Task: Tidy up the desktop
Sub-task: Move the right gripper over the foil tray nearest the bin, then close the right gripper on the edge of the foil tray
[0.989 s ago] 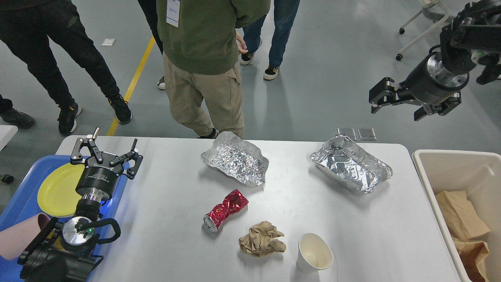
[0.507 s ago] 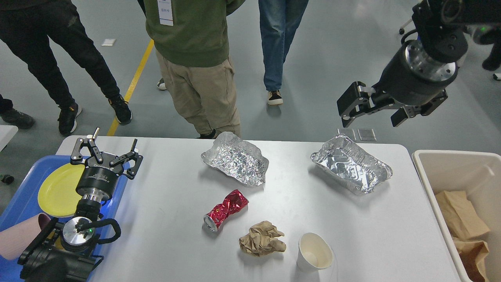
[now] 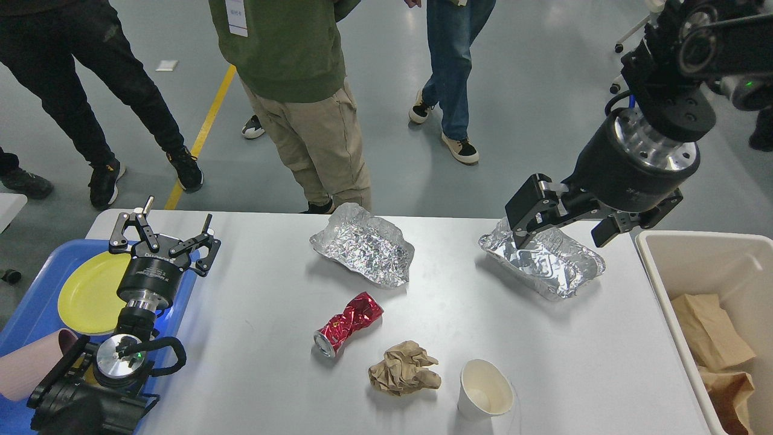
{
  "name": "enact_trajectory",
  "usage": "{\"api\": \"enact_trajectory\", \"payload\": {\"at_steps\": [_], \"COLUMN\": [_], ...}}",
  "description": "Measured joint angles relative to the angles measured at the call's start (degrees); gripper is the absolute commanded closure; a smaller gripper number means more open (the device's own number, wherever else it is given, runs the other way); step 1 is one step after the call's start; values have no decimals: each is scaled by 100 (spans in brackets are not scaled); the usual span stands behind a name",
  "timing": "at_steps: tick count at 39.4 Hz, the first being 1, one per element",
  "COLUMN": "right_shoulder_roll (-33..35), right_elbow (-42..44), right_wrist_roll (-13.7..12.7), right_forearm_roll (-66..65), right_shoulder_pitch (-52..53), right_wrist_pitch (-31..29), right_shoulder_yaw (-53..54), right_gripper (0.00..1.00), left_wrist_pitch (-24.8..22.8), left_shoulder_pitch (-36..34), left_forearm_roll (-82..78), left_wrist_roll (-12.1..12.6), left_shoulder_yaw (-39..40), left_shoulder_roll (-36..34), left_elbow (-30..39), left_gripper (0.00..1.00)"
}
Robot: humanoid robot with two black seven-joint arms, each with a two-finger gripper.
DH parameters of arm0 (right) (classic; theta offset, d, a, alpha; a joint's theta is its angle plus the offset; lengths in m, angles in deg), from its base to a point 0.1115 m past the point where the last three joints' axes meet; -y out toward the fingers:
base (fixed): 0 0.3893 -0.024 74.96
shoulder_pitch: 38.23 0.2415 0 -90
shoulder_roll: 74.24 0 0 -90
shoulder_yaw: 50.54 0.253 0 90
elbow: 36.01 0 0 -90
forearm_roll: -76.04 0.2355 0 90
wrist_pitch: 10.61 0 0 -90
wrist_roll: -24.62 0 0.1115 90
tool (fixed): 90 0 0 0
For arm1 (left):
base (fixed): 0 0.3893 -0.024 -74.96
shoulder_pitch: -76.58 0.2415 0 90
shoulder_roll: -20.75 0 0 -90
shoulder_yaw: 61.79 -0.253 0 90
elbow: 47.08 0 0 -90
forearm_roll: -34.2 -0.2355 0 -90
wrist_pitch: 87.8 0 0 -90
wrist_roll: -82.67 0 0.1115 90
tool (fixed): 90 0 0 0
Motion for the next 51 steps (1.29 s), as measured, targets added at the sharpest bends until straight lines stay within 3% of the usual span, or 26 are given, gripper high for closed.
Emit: {"api": "enact_trajectory", "payload": {"at_steps": [6,18,23,33,42,51], "right_shoulder_roll": [-4,178,251,242,257,3], "right_elbow": [50,386,999,3156,4160,5580], "right_wrist_roll": [5,-1,-1,-1,6,-2], "right_forearm_roll": [6,367,733,1855,1983,1981], "right_shoulder_pitch": [-177,-1164,-2048,-4462,-6067,-7416], "right_wrist_pitch": [130,1491,1659,1780,2791,3097], "right_shoulder_yaw": [7,-382,-395,-202,419,810], "right_gripper": [0,0,0,0,0,0], "left_wrist_pitch": [0,-1,-3,-6,-6,-6], "left_shoulder_pitch": [0,0,0,0,0,0], "left_forearm_roll": [0,0,0,0,0,0], "left_wrist_roll": [0,0,0,0,0,-1], "left_shoulder_yaw": [0,0,0,0,0,0], "left_shoulder_roll": [0,4,9,3,3,6], "left_elbow": [0,0,0,0,0,0], "left_gripper": [4,4,4,4,4,4]}}
